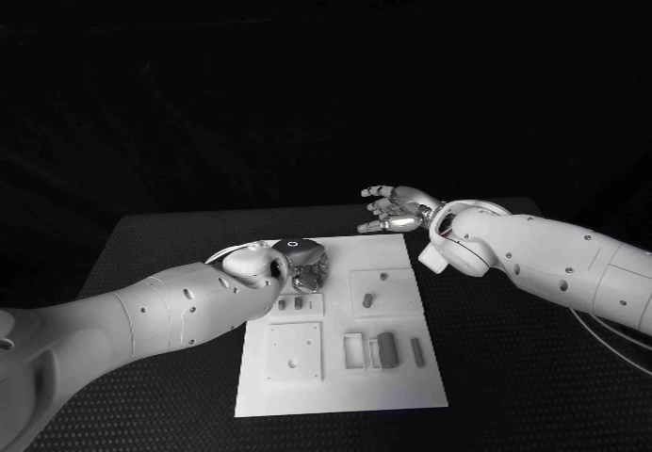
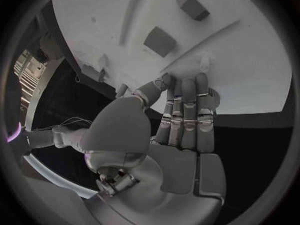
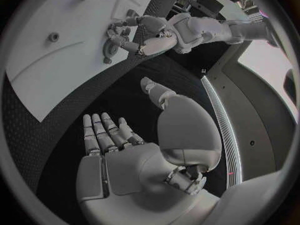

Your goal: Assemble the parts on the task board

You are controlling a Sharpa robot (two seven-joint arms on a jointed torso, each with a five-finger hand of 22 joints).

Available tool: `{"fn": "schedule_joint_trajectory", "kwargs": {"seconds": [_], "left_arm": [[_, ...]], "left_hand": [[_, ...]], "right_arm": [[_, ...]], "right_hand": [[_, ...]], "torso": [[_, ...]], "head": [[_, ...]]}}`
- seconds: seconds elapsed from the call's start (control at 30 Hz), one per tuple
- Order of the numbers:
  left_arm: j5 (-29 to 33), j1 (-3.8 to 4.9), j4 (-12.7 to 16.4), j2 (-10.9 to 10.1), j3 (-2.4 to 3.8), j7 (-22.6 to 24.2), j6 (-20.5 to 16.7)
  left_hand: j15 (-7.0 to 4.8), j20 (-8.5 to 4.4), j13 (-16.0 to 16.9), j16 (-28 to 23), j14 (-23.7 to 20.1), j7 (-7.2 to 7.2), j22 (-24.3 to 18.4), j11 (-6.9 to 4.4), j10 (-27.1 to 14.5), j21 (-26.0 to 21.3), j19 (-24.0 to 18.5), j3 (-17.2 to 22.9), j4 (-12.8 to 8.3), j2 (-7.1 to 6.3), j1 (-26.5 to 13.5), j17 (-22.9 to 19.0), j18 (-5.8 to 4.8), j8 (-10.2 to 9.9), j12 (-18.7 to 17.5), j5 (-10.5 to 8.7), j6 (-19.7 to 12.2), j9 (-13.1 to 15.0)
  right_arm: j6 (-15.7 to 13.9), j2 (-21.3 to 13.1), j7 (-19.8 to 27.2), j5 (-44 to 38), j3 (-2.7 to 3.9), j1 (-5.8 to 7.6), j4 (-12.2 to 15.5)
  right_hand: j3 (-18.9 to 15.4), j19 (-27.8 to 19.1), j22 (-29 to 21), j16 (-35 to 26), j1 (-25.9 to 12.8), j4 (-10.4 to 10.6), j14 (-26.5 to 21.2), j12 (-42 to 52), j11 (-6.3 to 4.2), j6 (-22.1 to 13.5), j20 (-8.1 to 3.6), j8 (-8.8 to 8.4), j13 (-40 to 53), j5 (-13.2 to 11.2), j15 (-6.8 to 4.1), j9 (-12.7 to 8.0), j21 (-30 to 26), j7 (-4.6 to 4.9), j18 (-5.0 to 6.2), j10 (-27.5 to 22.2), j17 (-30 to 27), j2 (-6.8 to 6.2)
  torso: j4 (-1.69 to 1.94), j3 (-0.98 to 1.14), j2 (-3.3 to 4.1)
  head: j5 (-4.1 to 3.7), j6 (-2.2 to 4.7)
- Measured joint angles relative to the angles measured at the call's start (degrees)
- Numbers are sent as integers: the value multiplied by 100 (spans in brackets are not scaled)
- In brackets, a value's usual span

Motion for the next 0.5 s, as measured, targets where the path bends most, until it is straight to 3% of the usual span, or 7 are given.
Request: {"fn": "schedule_joint_trajectory", "kwargs": {"seconds": [0.5], "left_arm": [[-86,-18,-11,5,17,13,-16]], "left_hand": [[-52,-53,-45,51,248,-46,103,-44,129,84,238,0,0,0,0,82,16,25,-142,0,87,-25]], "right_arm": [[2,-6,0,11,0,-1,4]], "right_hand": [[-16,0,6,0,-7,16,0,0,0,0,0,0,-1,0,0,-1,0,0,0,0,4,7]], "torso": [[0,2,4]], "head": [[-8,-21]]}}
